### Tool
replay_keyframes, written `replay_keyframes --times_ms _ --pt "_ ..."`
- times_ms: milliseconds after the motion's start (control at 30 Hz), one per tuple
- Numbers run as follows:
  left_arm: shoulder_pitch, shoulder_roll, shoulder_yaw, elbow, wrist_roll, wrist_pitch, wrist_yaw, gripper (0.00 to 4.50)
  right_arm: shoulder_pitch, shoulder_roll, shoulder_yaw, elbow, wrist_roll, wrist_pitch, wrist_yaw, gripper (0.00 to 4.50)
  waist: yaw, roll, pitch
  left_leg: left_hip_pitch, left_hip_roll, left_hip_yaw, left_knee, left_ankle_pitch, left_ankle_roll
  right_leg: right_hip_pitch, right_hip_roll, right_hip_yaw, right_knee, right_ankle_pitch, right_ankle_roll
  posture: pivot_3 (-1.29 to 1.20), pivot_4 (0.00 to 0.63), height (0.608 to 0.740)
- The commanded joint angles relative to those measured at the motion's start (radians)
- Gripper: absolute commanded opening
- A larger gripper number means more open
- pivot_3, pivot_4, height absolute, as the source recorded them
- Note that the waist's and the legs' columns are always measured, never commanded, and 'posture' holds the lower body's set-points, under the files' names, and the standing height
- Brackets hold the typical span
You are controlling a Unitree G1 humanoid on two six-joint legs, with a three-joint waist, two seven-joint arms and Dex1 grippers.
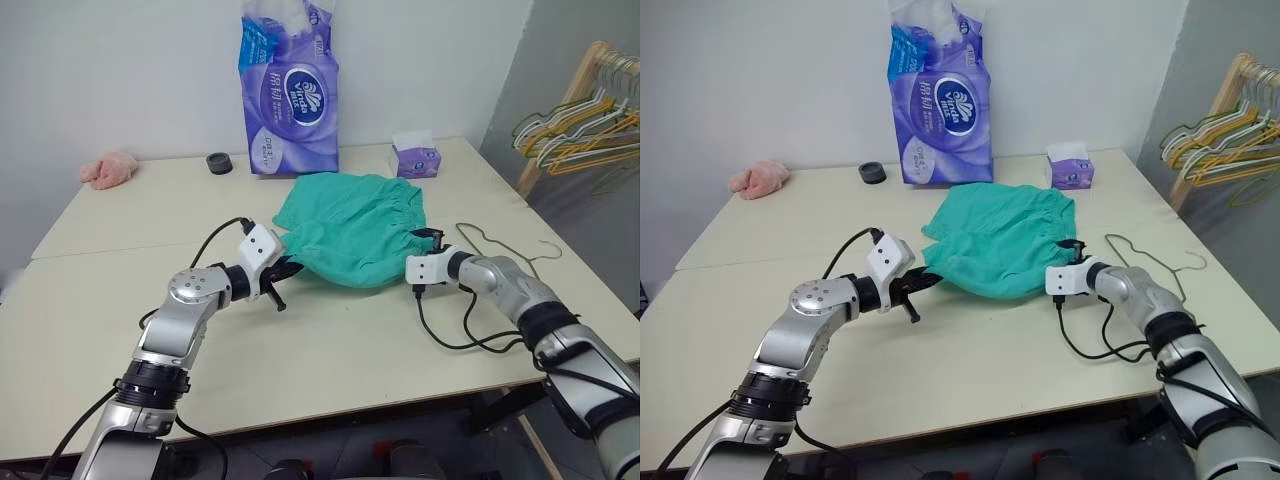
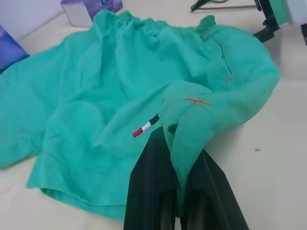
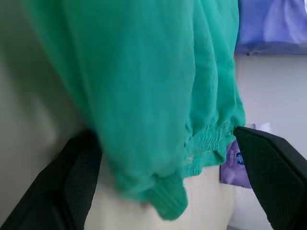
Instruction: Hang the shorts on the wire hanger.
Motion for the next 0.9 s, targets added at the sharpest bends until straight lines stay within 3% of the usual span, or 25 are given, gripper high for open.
replay_keyframes --times_ms 33,133,433,567,667,800,900 --pt "-0.004 0.035 0.044 -0.018 -0.009 -0.018 -0.011 0.0 -0.07 0.019 0.017 0.093 -0.022 -0.042 -0.039 4.12 -0.002 0.0 0.0 0.0 0.0 0.0 0.0 0.0 0.0 0.0 0.0 0.0 0.0 0.0 0.0 -0.07 0.0 0.74" --pt "0.014 0.063 0.052 -0.018 -0.008 -0.027 -0.022 0.0 -0.09 0.025 0.016 0.13 -0.01 -0.075 -0.035 3.31 -0.005 0.0 0.0 0.0 0.0 0.0 0.0 0.0 0.0 0.0 0.0 0.0 0.0 0.0 0.0 -0.06 0.0 0.74" --pt "0.085 0.143 0.047 -0.061 -0.024 -0.031 -0.108 0.0 -0.088 0.047 0.01 0.104 0.015 -0.152 0.014 0.13 -0.022 0.0 0.0 0.001 0.0 -0.001 0.0 0.0 0.0 -0.001 0.0 0.002 0.002 0.0 0.0 -0.06 0.0 0.74" --pt "0.133 0.197 0.046 -0.107 -0.045 -0.007 -0.183 0.0 -0.078 0.058 -0.003 0.056 0.045 -0.178 0.076 0.06 -0.024 0.001 0.0 0.002 0.0 -0.001 0.0 0.0 0.0 -0.001 0.001 0.003 0.003 0.0 0.0 -0.06 0.0 0.74" --pt "0.279 0.34 0.046 -0.232 -0.119 0.076 -0.343 0.0 0.002 0.023 -0.032 -0.127 0.166 -0.214 0.25 0.06 -0.039 0.001 -0.001 0.002 0.001 0.0 -0.002 0.0 0.0 -0.004 0.002 0.007 0.003 0.0 0.0 -0.06 0.0 0.74" --pt "0.505 0.503 0.101 -0.374 -0.226 0.145 -0.501 0.0 0.198 -0.104 -0.045 -0.498 0.354 -0.129 0.531 0.06 -0.033 -0.001 -0.001 -0.001 0.0 0.002 -0.002 -0.002 0.003 -0.008 0.001 0.01 0.003 0.0 0.0 -0.06 0.0 0.74" --pt "0.617 0.562 0.141 -0.411 -0.251 0.139 -0.542 0.0 0.337 -0.216 -0.072 -0.779 0.481 0.03 0.708 0.06 -0.011 0.001 0.0 -0.004 0.0 0.003 0.0 -0.005 0.008 -0.011 0.001 0.012 0.004 0.0 0.0 -0.06 0.0 0.74"
